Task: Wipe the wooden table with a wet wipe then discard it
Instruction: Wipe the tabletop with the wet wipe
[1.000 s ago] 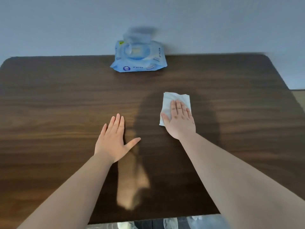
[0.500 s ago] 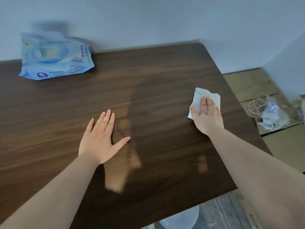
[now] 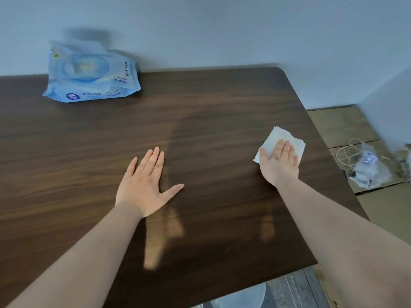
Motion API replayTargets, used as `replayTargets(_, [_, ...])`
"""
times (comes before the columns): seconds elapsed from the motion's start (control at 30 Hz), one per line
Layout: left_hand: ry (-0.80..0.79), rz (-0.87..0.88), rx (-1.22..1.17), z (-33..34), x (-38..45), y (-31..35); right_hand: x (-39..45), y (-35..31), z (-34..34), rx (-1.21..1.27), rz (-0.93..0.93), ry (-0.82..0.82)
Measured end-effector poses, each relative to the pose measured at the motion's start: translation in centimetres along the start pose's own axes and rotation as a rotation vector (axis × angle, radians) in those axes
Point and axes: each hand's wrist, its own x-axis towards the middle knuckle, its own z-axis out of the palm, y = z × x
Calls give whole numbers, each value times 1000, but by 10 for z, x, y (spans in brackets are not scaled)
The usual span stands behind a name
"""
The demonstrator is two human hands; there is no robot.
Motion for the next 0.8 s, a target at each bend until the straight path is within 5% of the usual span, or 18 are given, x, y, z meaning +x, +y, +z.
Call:
replayTargets(0.33, [-119, 9, -76, -9, -28, -49, -67, -128, 27, -208, -611, -88])
replayTargets(0.5, [29, -285, -92, 1, -101, -150, -119, -235, 54, -288, -926, -98])
replayTargets(0.8, [59, -983, -172, 25, -267, -312, -231, -417, 107, -320, -1236, -129])
